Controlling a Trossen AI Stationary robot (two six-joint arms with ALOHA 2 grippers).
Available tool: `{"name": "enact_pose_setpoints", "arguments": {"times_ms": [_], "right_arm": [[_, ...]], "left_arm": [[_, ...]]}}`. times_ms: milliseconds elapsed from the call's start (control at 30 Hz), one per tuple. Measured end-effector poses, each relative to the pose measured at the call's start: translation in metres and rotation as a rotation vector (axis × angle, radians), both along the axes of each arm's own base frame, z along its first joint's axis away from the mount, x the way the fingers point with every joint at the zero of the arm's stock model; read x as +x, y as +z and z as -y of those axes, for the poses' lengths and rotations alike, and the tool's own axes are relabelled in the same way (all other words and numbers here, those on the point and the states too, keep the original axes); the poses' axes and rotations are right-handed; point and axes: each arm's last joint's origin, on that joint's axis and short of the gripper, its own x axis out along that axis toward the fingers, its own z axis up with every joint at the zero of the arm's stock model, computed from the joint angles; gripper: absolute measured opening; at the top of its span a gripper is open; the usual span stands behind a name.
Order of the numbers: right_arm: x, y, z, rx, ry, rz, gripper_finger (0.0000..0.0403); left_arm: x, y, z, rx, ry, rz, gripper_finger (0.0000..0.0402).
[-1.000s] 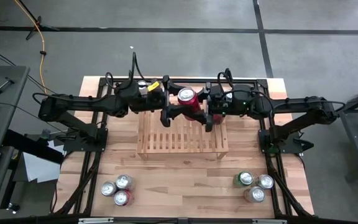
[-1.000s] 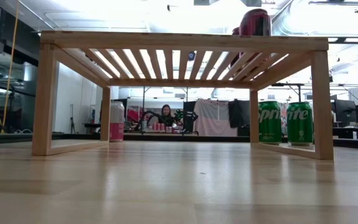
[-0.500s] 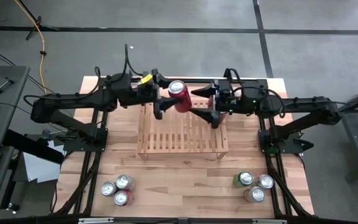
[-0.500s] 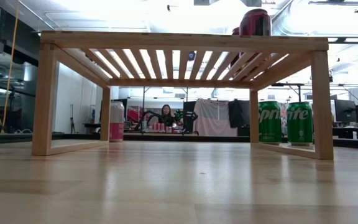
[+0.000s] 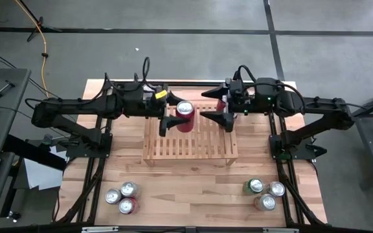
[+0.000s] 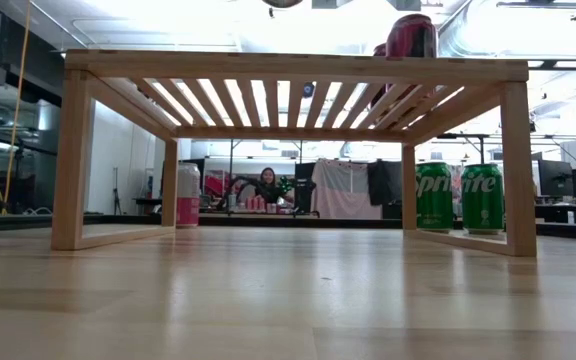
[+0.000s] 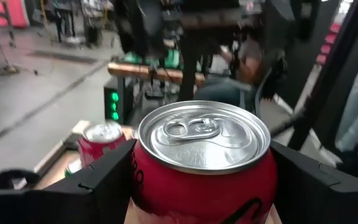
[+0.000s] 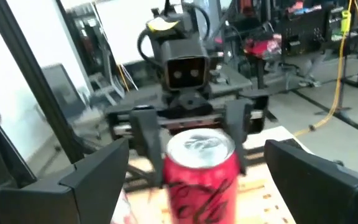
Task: Place canned beverage on shelf
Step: Put the top left red soda can on the shelf
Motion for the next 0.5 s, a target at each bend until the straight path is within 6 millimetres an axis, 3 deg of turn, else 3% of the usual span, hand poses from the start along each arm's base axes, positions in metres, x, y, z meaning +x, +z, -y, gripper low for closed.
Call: {"name": "enact_pose_setpoints", "arguments": {"times_ms": [233, 500], "right_arm": [[0.017, 0.007, 0.0, -0.025, 0.002, -0.069, 0.036], [0.037, 0.0, 0.0, -0.02, 0.007, -0.147, 0.036]], "left_arm": [[-0.001, -0.006, 0.007, 0.021, -0.023, -0.064, 0.0283], [-0.002, -0.012, 0.007, 0.067, -0.025, -0.124, 0.0283]]}}
